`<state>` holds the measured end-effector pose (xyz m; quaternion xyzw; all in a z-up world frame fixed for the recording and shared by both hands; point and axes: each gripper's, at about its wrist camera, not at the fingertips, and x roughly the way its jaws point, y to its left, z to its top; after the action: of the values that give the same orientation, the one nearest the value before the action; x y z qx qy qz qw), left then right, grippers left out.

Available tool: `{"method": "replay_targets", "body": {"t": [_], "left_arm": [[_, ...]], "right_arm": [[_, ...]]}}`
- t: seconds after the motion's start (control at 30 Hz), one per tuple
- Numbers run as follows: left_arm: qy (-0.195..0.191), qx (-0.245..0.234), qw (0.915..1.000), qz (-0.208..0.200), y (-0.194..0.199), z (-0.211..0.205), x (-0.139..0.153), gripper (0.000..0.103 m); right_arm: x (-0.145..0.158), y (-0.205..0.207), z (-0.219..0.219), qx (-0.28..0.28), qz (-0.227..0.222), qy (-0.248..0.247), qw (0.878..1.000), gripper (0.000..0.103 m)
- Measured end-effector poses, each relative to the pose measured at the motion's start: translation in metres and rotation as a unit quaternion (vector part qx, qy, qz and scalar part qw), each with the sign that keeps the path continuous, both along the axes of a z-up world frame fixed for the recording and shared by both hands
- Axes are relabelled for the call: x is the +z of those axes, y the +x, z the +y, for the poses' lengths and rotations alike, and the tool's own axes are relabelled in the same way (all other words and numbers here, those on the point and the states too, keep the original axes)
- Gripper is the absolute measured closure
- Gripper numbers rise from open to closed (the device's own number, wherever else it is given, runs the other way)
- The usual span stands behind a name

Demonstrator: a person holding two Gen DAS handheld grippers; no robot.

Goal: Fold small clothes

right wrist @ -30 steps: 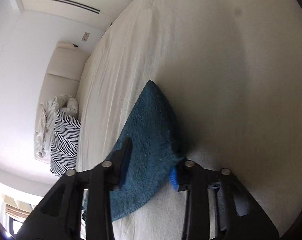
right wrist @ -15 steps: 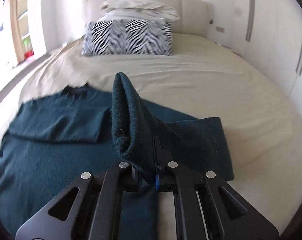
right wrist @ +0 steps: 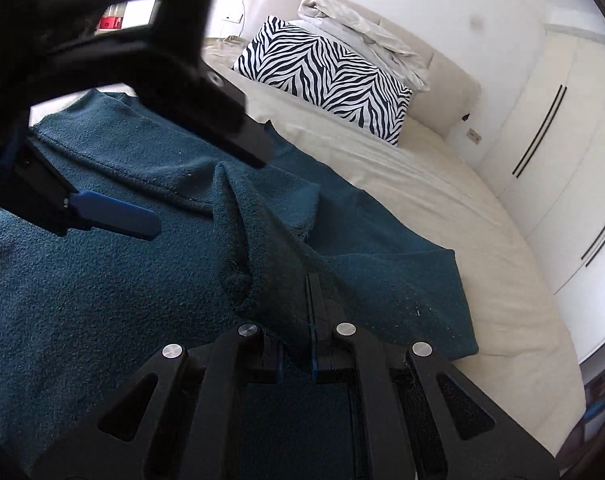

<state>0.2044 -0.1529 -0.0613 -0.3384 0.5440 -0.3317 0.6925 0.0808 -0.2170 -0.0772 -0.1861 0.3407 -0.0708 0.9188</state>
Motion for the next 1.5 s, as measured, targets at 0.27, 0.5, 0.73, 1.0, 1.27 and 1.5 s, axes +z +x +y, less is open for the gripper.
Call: {"method": "replay_targets", "body": {"t": [0.27,0.5,0.73,1.0,1.27,1.5], "left_arm": [[0.014,-0.033,0.9993,0.004,0.008,-0.009,0.002,0.094],[0.049,-0.023,0.9964,-0.065,0.034,0.024,0.056,0.095],[0.116,-0.039,0.9822,-0.143,0.060,0.040,0.108,0.095],[0.163,0.016,0.9829,-0.084,0.113,0.087,0.045,0.094],[0.172,0.030,0.9826,-0.064,0.124,0.098,0.012,0.094],[0.178,0.029,0.9820,-0.055,0.128,0.101,-0.004,0.094]], "right_arm": [[0.003,-0.022,0.003,0.020,0.009,0.027,0.999,0.093],[0.017,-0.049,-0.030,0.010,0.018,0.172,0.985,0.088],[0.008,-0.042,-0.066,-0.023,0.051,0.330,0.942,0.088],[-0.033,-0.018,-0.159,-0.101,0.038,0.630,0.769,0.043],[-0.055,0.010,-0.201,-0.126,0.050,0.762,0.633,0.039],[-0.066,0.038,-0.241,-0.190,-0.011,0.764,0.617,0.041]]}}
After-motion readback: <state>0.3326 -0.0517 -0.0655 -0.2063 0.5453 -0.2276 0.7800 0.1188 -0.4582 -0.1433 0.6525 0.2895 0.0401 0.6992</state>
